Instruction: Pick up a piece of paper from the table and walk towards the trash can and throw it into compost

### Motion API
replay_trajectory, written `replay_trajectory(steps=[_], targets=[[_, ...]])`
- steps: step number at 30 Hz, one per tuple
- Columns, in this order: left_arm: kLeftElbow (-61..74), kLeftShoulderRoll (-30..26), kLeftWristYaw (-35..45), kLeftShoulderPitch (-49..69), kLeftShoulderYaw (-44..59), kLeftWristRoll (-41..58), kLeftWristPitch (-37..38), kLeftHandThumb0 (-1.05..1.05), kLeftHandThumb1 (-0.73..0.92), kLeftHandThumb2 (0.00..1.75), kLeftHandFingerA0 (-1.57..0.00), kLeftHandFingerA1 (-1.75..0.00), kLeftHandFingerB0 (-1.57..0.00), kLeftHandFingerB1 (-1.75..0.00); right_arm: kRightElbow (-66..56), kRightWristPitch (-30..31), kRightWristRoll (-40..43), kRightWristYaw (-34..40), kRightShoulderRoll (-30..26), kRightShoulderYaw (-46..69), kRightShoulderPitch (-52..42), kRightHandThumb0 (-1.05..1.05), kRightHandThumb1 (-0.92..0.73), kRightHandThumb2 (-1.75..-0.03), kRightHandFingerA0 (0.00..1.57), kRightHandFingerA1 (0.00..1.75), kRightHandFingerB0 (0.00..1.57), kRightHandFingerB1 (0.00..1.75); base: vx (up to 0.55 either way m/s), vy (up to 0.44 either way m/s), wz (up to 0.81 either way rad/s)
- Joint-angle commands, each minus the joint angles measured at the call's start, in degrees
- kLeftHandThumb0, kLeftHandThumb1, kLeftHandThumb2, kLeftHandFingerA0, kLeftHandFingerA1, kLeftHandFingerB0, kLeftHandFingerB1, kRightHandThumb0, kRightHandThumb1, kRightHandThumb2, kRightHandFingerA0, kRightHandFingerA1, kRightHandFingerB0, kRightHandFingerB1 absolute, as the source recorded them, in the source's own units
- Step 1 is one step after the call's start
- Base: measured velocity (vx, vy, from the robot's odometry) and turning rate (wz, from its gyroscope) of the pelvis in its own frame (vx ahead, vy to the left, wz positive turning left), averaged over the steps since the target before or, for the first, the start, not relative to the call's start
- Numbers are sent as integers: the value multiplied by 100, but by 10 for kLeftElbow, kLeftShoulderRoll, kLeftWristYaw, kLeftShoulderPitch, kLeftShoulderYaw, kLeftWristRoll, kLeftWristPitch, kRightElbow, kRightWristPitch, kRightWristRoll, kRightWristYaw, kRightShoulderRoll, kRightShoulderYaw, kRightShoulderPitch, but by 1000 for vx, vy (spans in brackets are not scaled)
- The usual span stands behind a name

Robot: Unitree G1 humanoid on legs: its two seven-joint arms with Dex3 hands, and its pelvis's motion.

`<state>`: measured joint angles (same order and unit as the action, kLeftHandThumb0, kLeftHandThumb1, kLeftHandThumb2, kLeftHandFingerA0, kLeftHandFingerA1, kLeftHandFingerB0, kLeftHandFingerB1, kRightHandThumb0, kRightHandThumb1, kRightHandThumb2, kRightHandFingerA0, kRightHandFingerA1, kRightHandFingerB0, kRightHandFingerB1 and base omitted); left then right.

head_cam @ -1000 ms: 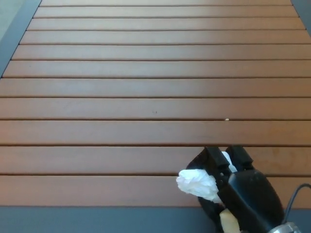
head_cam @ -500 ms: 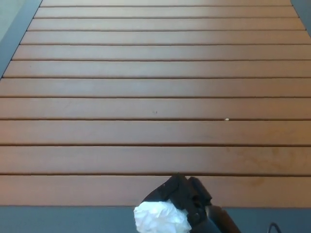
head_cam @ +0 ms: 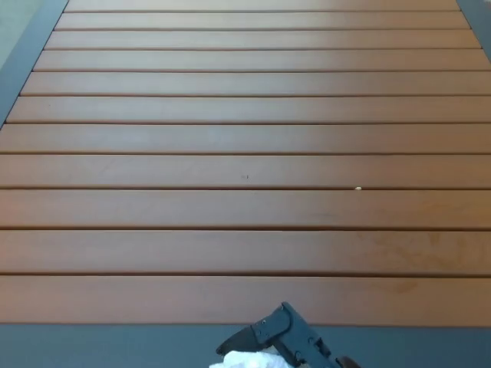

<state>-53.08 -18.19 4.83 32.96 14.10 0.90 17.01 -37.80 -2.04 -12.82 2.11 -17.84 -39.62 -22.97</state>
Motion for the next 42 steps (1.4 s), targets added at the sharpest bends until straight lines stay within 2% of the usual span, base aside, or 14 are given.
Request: replay_trajectory(steps=[1,3,5,6,14,15,20,21,23,24,27,31,38,42], targets=[[-6,-28,-33,-6,-13,-32,27,-4,64,80,-92,-95,-84,-79,-222,26,550,-69,-120,-146,-111,-25,-65,-100,97,175,85,130,0,0,0],[0,-27,-31,-6,-10,-28,22,-5,65,83,-90,-97,-87,-80,-222,29,557,-71,-125,-138,-110,-28,-60,-106,93,175,86,128,0,0,0],[1,-26,-30,-5,-10,-28,23,-7,69,75,-86,-92,-84,-77,-222,30,564,-71,-129,-131,-114,-24,-61,-111,95,175,86,130,-6,-1,1],[-1,-26,-30,-5,-11,-28,25,-7,63,83,-88,-94,-83,-80,-222,31,562,-71,-131,-125,-118,-26,-62,-114,96,175,80,149,-10,13,8],[2,-32,-41,-5,-22,-44,24,-7,66,77,-87,-89,-83,-75,-222,39,556,-72,-136,-106,-119,-28,-63,-109,96,175,80,154,-114,1,4],[-2,-30,-40,-7,-19,-39,25,-7,66,77,-88,-94,-85,-78,-222,44,540,-69,-132,-105,-118,-25,-58,-118,96,175,82,152,-148,92,-9],[-2,-29,-41,-8,-19,-35,24,-7,66,79,-89,-95,-86,-78,-222,59,519,-63,-123,-101,-114,-24,-57,-119,97,175,83,158,-139,209,-24],[-3,-28,-38,-9,-18,-31,25,-6,65,80,-87,-97,-87,-81,-222,62,507,-60,-121,-100,-114,-24,-52,-129,97,175,80,165,-105,350,-18],[-5,-28,-36,-10,-16,-27,27,-6,65,80,-87,-97,-87,-81,-222,66,494,-56,-119,-99,-114,-24,-52,-129,97,175,80,165,-136,295,-10],[-3,-30,-41,-9,-21,-33,26,-10,69,71,-90,-89,-83,-73,-222,68,487,-58,-116,-97,-113,-24,-53,-127,97,175,79,169,-233,210,-5],[0,-32,-44,-9,-25,-37,23,-9,70,71,-87,-91,-82,-76,-222,72,485,-60,-113,-94,-109,-25,-52,-127,96,175,80,166,-170,150,-8],[-10,-31,-39,-12,-24,-30,28,-6,64,86,-89,-98,-85,-82,-222,74,490,-56,-113,-91,-105,-25,-48,-133,96,175,78,168,-218,75,-15],[-17,-35,-47,-17,-33,-37,29,-7,66,76,-88,-91,-82,-75,-222,81,499,-45,-114,-87,-96,-25,-51,-128,97,175,79,167,-336,-85,-8],[-5,-32,-48,-14,-32,-32,22,-8,67,76,-89,-95,-86,-79,-222,83,507,-45,-114,-85,-87,-25,-51,-129,97,175,77,168,-343,-58,1]])
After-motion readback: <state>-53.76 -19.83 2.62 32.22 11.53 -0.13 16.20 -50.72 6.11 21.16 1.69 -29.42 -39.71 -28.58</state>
